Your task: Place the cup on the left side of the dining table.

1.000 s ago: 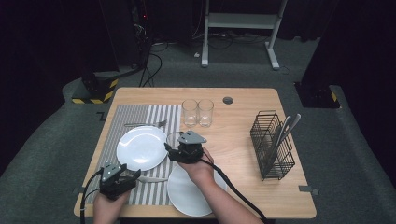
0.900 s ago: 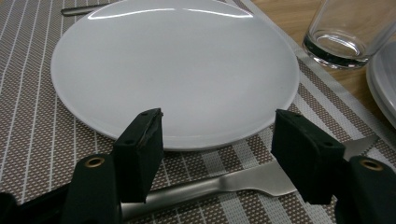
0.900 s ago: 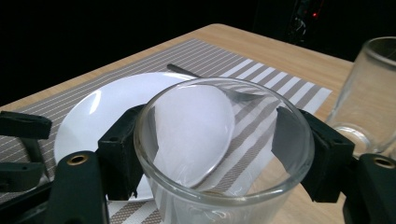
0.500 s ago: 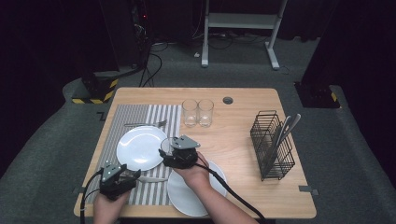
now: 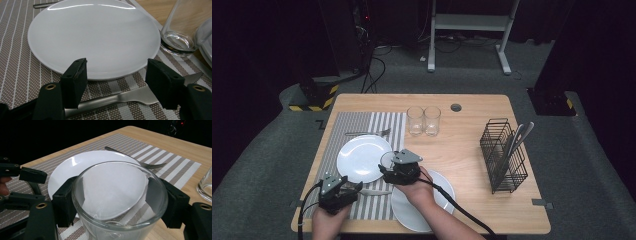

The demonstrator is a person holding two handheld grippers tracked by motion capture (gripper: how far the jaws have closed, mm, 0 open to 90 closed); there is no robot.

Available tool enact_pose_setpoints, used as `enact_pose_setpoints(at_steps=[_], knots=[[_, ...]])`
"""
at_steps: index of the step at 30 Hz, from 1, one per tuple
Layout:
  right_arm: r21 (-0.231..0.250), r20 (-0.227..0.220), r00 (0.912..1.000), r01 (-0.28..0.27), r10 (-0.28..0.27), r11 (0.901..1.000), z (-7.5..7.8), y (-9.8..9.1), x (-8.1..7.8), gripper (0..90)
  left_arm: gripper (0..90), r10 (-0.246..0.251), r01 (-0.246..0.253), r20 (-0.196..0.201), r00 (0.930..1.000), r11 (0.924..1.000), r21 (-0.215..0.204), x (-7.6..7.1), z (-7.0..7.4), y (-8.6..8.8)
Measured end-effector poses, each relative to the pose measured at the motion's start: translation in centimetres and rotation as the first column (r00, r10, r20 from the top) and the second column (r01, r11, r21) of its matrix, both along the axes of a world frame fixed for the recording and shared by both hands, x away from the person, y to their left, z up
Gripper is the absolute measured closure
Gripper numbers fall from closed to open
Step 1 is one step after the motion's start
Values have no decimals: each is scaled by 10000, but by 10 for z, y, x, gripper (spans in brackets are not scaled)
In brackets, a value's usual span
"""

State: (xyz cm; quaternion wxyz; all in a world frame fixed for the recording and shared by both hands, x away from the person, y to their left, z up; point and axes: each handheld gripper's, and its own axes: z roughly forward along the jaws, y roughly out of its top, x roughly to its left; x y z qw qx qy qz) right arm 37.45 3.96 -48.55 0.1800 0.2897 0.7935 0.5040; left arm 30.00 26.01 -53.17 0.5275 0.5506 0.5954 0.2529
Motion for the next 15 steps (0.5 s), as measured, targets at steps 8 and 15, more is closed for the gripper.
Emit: enact_pose_setpoints(at_steps=[8, 15], knots=[[-15, -128, 9999, -111, 111, 9999, -1, 0, -2, 281, 340, 20, -21, -21, 10000, 10000, -19, 0, 0, 0], [-54, -119, 9998, -146, 145, 9999, -2, 4, -5, 281, 340, -25, 26, -53, 10000, 10000, 24, 0, 0, 0]])
